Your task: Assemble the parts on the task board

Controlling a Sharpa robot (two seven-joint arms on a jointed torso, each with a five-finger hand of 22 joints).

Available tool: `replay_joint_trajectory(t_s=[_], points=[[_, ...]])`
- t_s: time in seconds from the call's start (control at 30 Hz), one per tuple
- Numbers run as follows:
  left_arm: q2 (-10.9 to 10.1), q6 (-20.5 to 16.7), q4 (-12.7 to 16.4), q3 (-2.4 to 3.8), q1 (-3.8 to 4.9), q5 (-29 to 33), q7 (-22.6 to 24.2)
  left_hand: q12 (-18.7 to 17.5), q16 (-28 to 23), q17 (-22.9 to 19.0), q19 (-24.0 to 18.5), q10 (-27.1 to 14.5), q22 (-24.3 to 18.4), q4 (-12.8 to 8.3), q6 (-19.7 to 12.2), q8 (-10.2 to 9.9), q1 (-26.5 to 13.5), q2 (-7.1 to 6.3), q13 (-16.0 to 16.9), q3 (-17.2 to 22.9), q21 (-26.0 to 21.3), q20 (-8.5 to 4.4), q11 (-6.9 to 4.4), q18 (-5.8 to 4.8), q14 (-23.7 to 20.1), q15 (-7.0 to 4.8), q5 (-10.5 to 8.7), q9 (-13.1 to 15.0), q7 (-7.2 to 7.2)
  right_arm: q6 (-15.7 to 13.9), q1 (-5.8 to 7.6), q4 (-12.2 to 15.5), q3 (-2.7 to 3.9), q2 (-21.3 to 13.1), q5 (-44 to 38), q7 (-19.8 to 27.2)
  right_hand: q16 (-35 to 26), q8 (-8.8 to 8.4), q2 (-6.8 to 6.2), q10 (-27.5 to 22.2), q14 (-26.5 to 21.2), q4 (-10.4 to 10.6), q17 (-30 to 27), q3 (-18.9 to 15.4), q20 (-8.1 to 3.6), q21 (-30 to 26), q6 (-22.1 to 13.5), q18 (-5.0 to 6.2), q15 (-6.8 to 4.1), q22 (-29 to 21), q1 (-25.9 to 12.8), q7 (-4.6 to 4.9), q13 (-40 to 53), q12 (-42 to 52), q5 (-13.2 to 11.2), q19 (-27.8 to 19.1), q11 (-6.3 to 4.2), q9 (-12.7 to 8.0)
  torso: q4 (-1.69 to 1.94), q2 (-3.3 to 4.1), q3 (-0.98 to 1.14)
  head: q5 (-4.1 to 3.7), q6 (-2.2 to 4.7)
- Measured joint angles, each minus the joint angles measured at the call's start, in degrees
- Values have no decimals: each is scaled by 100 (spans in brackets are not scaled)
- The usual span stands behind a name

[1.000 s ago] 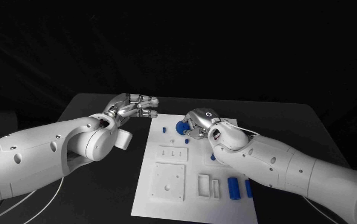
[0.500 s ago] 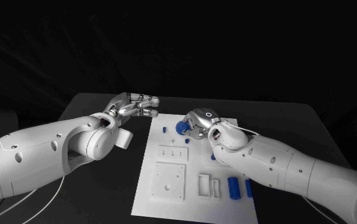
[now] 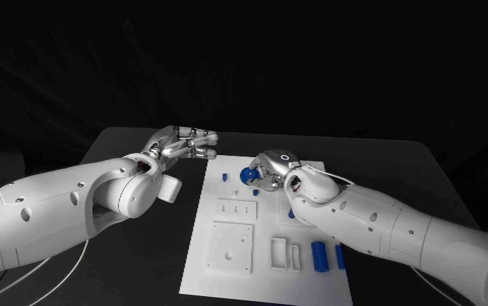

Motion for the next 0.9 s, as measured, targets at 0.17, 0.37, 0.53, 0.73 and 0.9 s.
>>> replay_joint_trajectory(t_s=[0.17, 0.37, 0.53, 0.73, 0.9], points=[[2, 0, -4, 0, 0, -6, 2, 0, 0, 0, 0, 0, 0, 0, 0, 0, 0, 0, 0, 0, 0, 0, 0, 0, 0, 0, 0, 0, 0, 33, 6, 3, 3, -6, 30, 14, 0, -3, 45, 0, 0, 22, 7, 42, 0, 0, 16, 0, 0, 0, -45, 16, 0, 0, -23, 0, 0, -4, 3, 1, 1, -2, -2], [0, 0, -9, 0, 1, -9, 2, 0, 0, 0, 0, 0, 0, 39, 0, 0, 0, 0, 0, -7, 0, 0, 0, 0, 0, 0, 0, 0, 0, 83, 11, 16, 7, -41, 107, 35, 0, -16, 52, -21, 0, 51, 13, 43, 0, 0, 16, 0, 0, 0, -188, 16, 0, 0, -27, 0, 21, -13, 3, 0, 1, -9, 5], [-7, 0, -15, 0, 1, -11, 2, 0, 0, 0, 0, 0, 0, 39, 0, 0, 0, 0, 0, -7, 0, 0, 0, 0, 0, 0, 0, 0, 0, 106, 16, 38, 9, -92, 218, 72, 0, -26, 38, -21, 0, 112, 21, -17, 0, 0, 15, -1, 0, 0, -294, 16, 1, 1, -10, 0, 22, -10, 0, -1, 2, -4, 5], [-16, 0, -20, 0, 1, -13, 0, 0, 0, 0, 0, 0, 0, 39, 0, 0, 0, 0, 0, -7, 0, 0, 0, 0, 0, 0, 0, 0, 0, 18, 5, 76, 1, -165, 375, 121, 0, -21, 15, -21, 0, 128, 37, -33, 0, 0, -23, -1, 0, 0, -317, 55, 15, 1, 0, 0, 21, 7, -5, -2, 4, -15, 23], [-22, 0, -22, 0, 1, -14, 0, 0, 0, 0, 0, 0, 0, 39, 0, 0, 0, 0, 0, -7, 0, 0, 0, 0, 0, 0, 0, 0, 0, -304, -16, 165, 36, -246, 583, 184, 0, -14, -79, -52, 0, 181, 31, -86, 0, 0, -450, -1, 0, 0, -222, 126, 17, 1, -198, 0, 53, -16, -7, -1, 7, -35, 43]])
